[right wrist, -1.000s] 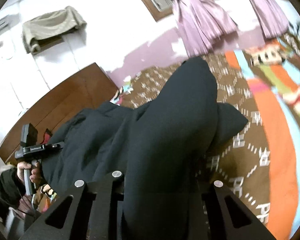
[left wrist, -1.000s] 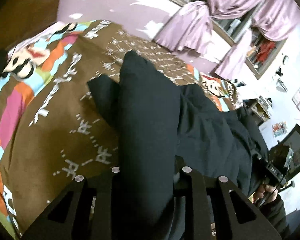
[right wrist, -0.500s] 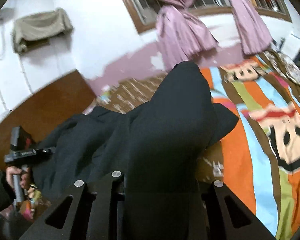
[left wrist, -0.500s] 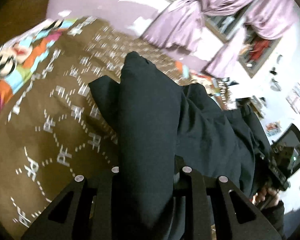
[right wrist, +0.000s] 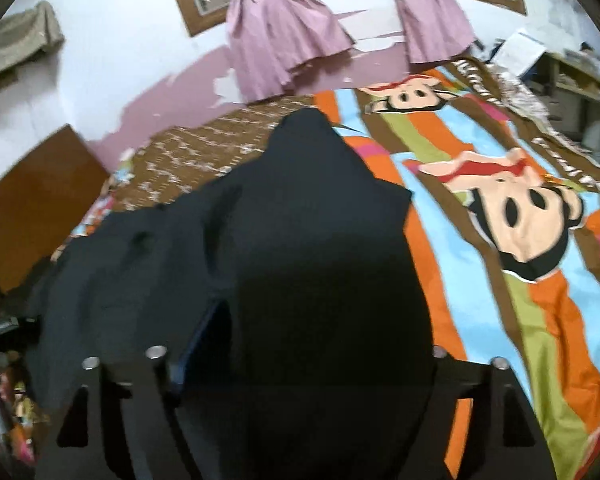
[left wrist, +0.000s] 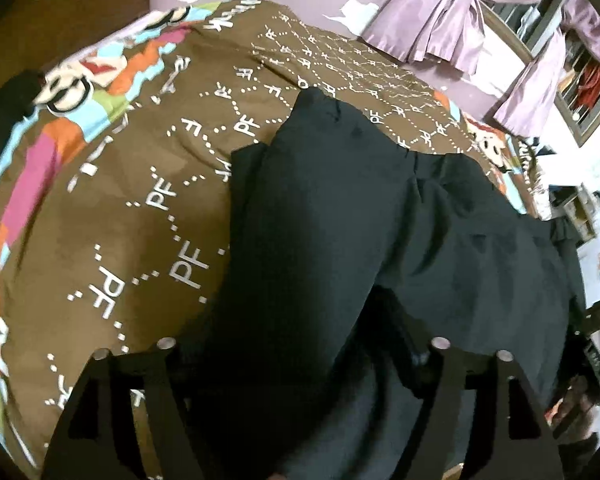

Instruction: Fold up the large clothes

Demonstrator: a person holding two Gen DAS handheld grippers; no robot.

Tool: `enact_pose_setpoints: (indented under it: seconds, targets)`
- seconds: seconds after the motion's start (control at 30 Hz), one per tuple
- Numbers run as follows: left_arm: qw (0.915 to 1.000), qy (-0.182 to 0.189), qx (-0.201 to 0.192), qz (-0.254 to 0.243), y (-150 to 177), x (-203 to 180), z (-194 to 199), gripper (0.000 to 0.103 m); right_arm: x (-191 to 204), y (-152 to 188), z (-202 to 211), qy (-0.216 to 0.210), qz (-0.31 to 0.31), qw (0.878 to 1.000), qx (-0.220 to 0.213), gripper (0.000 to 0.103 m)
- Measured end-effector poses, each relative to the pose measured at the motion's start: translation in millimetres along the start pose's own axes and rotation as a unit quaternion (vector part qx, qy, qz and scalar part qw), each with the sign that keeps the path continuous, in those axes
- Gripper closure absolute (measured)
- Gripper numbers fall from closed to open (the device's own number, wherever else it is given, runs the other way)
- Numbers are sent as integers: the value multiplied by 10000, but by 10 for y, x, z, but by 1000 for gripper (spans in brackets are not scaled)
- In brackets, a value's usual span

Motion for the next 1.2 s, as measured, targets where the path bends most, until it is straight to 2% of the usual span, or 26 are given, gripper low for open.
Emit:
enact_pose_setpoints:
  seconds: [0.03,0.07,0.1,0.17,0.37,0.47,0.63,0.83,1.07,1.2]
  targets:
    - [9999,-88,-92,-56,7,-7,28,21,-46,8,27,198,13,9998,-40,18]
    - [9996,-148,-202,-96,6,-22,58,10,-77,8,49,319,19,9995,-79,17]
    - [9990,-185,-362,-159,-2,-45,107,6,-91,-7,72,410,22,9991,-131,16]
    - [9975,-235,-600,-295,-17,-100,195,6,-123,-39,170,559,10,9980,-292,4]
    - [9934,-212,-1011,-503,-28,-297,465,4,3,-175,478,675,164,9942,-824,0]
    - [9904,-183,-1227,-611,-65,-413,623,2,118,-204,617,676,276,9918,-1051,0]
    - [9796,-146,-1772,-938,-74,-665,955,2,338,-218,880,607,435,9865,-1459,0]
    - [9703,3,-2142,-1124,-2,-870,1255,2,549,-222,1178,480,549,9799,-1858,0]
    - [9508,113,-2731,-1461,143,-1106,1696,2,708,-145,1454,333,579,9752,-2112,0]
    - [9473,149,-2873,-1408,235,-1104,1872,2,808,-116,1655,259,579,9710,-2307,0]
Point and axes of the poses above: each gripper's, at about its wrist camera, not at the fingertips, and z roughly against the way its jaws point, x to its left, y to its underside, the point moved 10 cm from there along -z, roughly the way its jaws point, and after that the axes turned 1 degree about -y, right-handed, at the moved point
